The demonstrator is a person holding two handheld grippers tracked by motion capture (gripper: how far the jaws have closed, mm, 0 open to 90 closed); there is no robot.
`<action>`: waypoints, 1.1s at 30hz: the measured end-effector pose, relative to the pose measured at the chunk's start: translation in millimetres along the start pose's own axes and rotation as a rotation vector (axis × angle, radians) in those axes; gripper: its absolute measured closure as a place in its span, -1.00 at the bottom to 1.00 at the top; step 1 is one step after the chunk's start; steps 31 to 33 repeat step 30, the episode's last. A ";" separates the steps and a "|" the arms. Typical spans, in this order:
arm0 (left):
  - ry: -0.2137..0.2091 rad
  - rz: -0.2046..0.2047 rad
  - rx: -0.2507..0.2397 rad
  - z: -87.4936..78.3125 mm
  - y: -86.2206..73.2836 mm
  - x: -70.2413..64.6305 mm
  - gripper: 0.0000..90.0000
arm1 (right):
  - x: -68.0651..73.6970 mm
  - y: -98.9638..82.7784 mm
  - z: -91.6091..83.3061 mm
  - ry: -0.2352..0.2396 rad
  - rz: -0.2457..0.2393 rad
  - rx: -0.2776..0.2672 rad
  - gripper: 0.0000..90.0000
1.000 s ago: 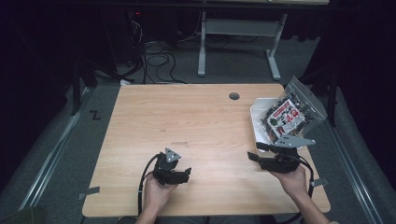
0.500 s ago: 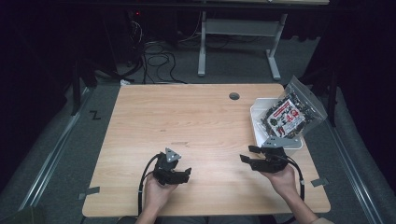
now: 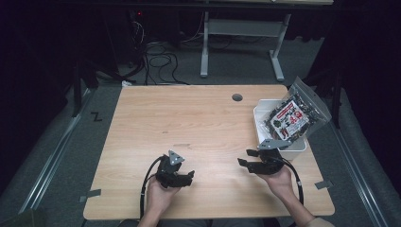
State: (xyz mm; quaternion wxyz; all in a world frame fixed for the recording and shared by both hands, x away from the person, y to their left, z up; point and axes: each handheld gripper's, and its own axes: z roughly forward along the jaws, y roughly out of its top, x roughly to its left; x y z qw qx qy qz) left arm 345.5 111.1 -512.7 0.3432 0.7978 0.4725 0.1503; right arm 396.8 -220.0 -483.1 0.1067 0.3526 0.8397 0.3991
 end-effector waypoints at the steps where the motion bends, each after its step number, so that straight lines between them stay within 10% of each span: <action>1: -0.001 0.000 0.001 0.3 0.0 0.1 -0.43 | -0.6 -0.5 1.7 0.000 -0.003 -0.004 -0.02; 33: -0.008 0.006 0.016 3.4 -0.3 -2.4 -0.44 | 3.8 -22.9 11.8 -0.049 -0.065 0.033 -0.03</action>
